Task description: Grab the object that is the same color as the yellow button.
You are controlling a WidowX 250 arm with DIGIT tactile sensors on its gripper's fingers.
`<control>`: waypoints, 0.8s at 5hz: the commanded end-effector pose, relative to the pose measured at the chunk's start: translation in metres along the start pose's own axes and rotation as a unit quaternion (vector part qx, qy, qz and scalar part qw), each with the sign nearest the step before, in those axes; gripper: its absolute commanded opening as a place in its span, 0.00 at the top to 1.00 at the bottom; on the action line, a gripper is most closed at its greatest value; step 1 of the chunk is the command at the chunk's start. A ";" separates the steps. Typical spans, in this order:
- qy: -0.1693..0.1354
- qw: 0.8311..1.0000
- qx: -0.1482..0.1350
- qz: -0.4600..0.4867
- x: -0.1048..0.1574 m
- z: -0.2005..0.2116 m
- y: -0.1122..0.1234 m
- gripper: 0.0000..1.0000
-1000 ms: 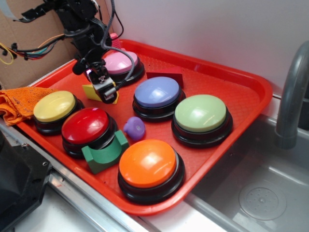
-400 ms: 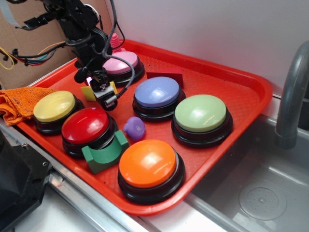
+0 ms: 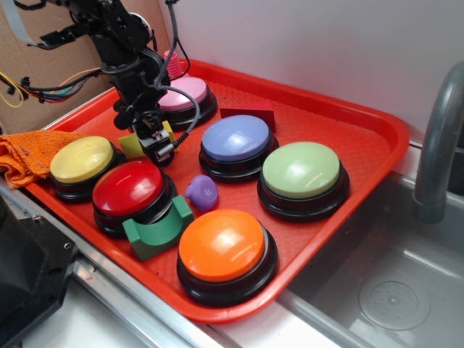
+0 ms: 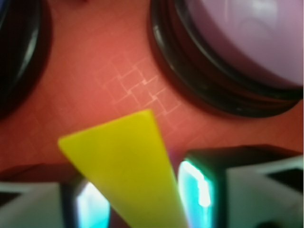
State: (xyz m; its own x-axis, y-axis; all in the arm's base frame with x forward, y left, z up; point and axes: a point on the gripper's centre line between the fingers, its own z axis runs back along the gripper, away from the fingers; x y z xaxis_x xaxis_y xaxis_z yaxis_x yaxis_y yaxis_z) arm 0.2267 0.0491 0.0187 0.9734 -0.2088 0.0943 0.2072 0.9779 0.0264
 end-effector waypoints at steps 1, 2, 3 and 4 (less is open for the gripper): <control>0.007 1.000 0.006 0.012 0.006 0.004 0.008 1.00; -0.013 1.000 -0.008 0.018 0.006 0.022 0.007 1.00; -0.003 0.999 -0.034 0.035 0.008 0.057 0.010 1.00; 0.005 0.996 -0.050 0.070 0.012 0.102 0.016 1.00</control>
State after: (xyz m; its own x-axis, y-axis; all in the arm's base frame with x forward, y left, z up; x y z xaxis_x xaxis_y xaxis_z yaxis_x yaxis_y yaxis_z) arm 0.2235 0.0570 0.1078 0.9964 -0.0780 0.0325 0.0812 0.9906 -0.1105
